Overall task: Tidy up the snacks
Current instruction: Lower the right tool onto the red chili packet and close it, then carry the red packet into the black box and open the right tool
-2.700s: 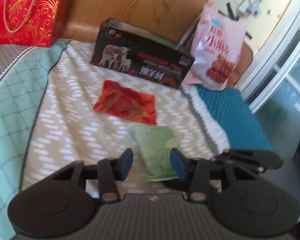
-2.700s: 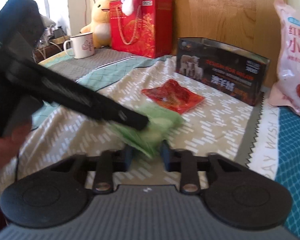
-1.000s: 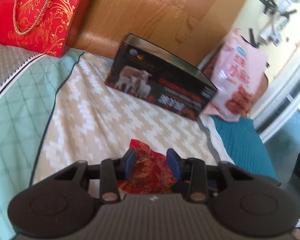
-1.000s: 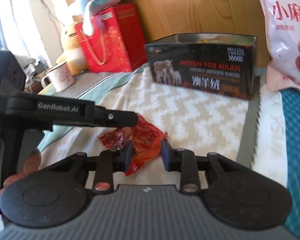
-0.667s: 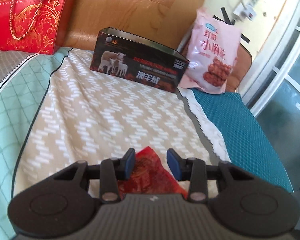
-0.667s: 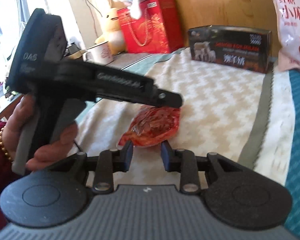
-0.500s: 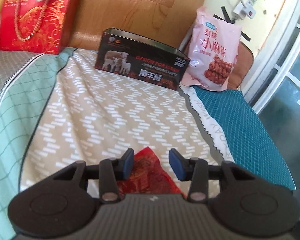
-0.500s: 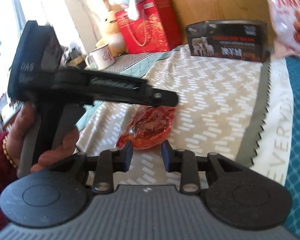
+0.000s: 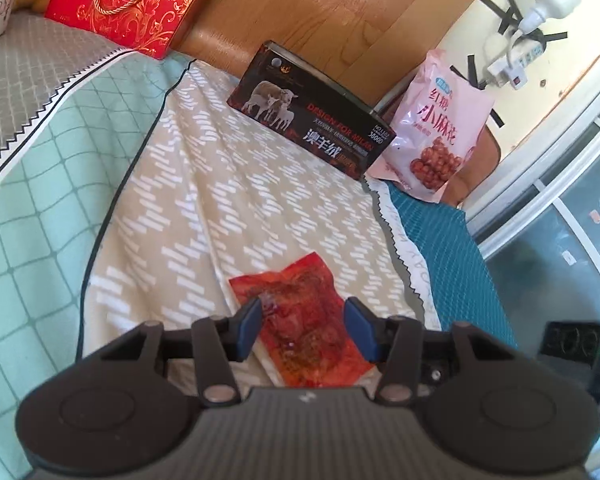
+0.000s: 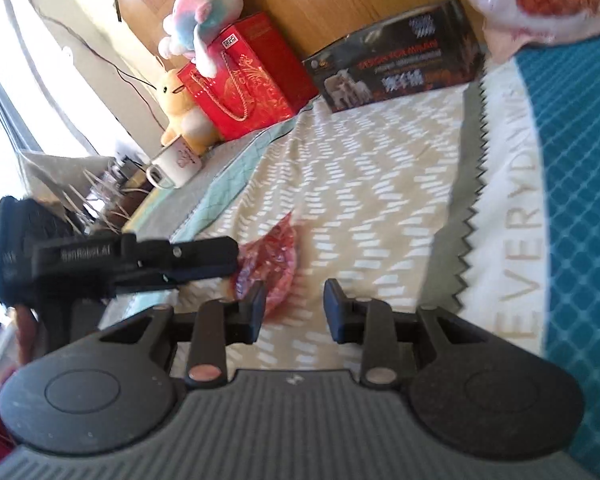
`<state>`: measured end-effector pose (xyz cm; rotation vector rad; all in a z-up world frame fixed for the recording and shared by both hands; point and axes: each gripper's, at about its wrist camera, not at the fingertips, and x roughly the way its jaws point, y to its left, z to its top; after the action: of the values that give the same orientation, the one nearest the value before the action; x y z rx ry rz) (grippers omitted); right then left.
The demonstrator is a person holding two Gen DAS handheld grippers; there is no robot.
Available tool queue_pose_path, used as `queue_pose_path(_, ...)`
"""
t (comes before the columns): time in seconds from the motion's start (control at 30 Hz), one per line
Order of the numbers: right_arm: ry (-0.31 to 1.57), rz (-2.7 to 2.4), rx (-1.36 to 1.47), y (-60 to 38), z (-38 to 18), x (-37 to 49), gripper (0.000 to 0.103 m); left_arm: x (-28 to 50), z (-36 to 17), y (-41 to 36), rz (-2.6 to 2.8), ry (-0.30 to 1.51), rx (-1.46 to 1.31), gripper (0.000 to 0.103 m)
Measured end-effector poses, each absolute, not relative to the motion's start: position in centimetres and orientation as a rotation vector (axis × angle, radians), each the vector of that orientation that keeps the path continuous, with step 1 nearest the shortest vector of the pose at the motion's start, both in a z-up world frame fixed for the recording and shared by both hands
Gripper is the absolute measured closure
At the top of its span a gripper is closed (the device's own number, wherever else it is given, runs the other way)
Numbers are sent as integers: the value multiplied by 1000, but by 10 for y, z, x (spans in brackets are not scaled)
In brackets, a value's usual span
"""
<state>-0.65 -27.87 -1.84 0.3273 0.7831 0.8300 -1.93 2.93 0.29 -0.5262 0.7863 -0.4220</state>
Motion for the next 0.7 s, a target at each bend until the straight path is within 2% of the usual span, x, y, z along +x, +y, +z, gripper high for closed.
queue_pose_path(0.17,809,872,383,-257,-23,4,70,-20,1,28,-418,765,-529,59)
queue_pose_path(0.23,809,861,375,-253,-23,4,82,-18,0,32,-428,772,-556,59)
queue_pose_path(0.3,823,860,419,-259,-25,7,87,-15,0,35,-440,782,-567,59)
queue_pose_path(0.33,829,856,457,-264,-26,8,87,-15,0,38,-438,786,-580,54)
queue_pose_path(0.4,827,828,528,-276,-28,10,88,-12,-1,44,-435,791,-618,50)
queue_pose_path(0.53,861,853,727,-299,-35,15,92,-8,-2,46,-476,803,-689,34)
queue_pose_path(0.57,867,865,755,-302,-36,15,92,-6,-2,44,-496,805,-705,33)
queue_pose_path(0.63,880,901,808,-303,-38,15,92,-4,-2,38,-541,811,-744,37)
queue_pose_path(0.7,879,912,835,-303,-36,15,92,-1,-1,33,-569,813,-760,51)
